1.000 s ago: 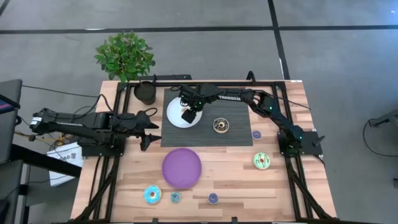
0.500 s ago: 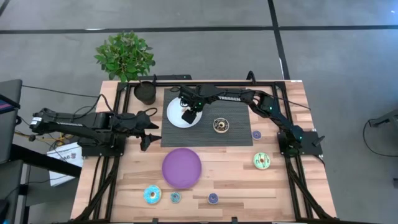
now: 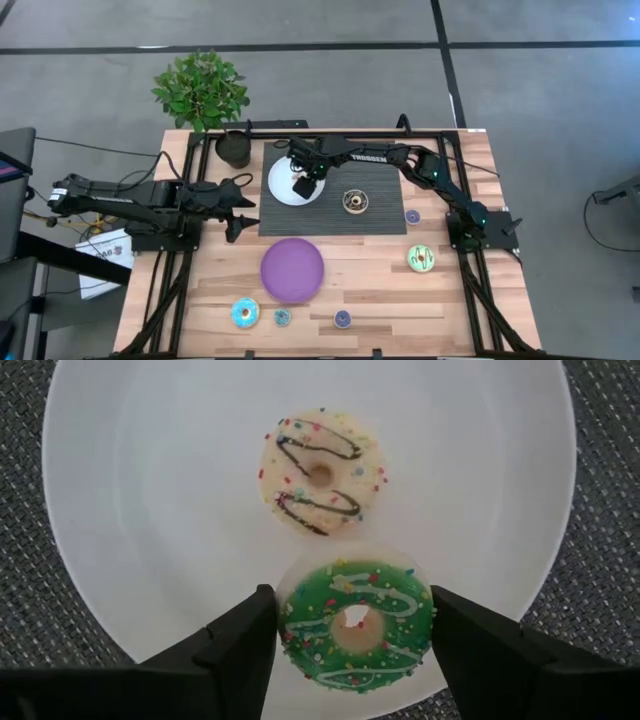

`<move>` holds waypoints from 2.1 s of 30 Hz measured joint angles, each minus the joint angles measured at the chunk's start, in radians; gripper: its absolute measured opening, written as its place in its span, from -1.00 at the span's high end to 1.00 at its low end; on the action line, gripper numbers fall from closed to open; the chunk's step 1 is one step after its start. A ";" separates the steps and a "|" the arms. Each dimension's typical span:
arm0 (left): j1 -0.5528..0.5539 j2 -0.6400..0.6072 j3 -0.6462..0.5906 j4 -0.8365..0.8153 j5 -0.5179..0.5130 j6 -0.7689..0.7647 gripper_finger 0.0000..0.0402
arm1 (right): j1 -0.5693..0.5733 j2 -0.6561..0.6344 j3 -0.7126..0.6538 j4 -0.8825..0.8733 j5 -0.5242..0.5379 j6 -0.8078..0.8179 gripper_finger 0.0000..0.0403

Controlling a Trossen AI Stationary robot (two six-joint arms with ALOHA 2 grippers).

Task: Pick & Place donuts
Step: Put the small green donut on the white plate, then put the large light blue donut on the purple plate

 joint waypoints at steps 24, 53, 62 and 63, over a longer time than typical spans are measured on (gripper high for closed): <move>0.000 0.000 0.000 0.000 0.001 0.000 -0.36 | 0.005 0.000 -0.001 -0.005 0.004 0.008 -0.19; 0.000 0.000 0.000 0.000 0.001 -0.005 -0.36 | 0.006 0.000 -0.001 -0.008 0.005 0.007 -0.53; 0.000 0.000 0.000 0.000 -0.003 -0.006 -0.36 | -0.003 -0.049 -0.001 -0.008 0.005 -0.010 -0.60; 0.000 0.000 0.000 0.000 -0.006 -0.006 -0.36 | -0.003 -0.063 0.000 -0.017 0.006 -0.010 -0.60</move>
